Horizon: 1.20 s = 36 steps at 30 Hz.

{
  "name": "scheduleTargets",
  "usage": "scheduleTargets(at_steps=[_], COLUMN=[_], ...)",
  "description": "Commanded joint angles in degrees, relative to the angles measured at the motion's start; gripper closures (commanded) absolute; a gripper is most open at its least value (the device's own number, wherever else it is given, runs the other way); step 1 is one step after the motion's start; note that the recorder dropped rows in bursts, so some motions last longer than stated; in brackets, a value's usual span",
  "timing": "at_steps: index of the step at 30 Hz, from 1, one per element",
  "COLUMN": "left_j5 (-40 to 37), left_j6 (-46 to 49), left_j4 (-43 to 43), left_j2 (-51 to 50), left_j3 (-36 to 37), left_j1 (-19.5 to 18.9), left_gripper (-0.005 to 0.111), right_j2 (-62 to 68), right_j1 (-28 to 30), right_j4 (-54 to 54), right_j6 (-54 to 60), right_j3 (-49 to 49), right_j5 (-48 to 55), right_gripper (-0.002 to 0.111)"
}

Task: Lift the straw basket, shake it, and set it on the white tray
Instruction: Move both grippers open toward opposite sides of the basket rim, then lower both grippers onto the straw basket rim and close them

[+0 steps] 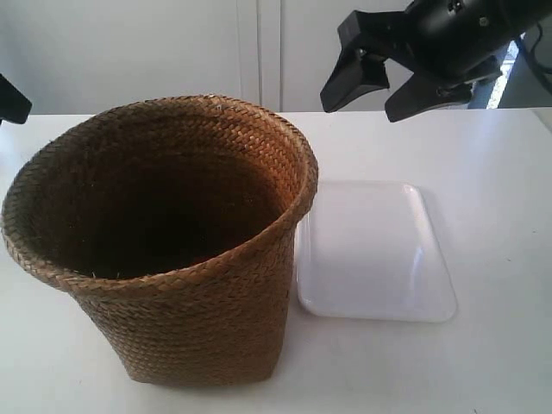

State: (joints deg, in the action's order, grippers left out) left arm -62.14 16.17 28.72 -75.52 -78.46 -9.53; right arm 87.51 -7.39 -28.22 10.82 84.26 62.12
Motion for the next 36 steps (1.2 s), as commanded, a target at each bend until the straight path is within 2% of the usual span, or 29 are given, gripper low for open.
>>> scheduleTargets(at_steps=[1,4,12,25,36], left_j5=[-2.5,-2.9,0.1,-0.3,-0.2], left_j6=[0.7,0.7,1.9,1.7,1.8], left_j4=[1.2,1.2,0.6,0.6,0.6], left_j2=[0.1,0.1,0.1,0.1,0.1], left_j3=[-0.3,-0.3,4.9,5.8,5.8], left_j1=[0.0,0.0,3.1,3.1,3.1], left_gripper=[0.043,0.035,0.035,0.035,0.035], right_j2=[0.0,0.0,0.0,3.9,4.9], right_j1=[-0.8,-0.8,-1.3,-5.9,-6.4], right_j4=[1.5,2.3,2.8,3.4,5.4], right_j6=[0.9,0.9,0.9,-0.7,-0.7], right_j3=[0.3,0.3,0.3,0.3,2.9], right_j5=[-0.4,0.3,1.1,3.0,3.7], right_gripper=[0.033,0.031,0.03,0.03,0.03])
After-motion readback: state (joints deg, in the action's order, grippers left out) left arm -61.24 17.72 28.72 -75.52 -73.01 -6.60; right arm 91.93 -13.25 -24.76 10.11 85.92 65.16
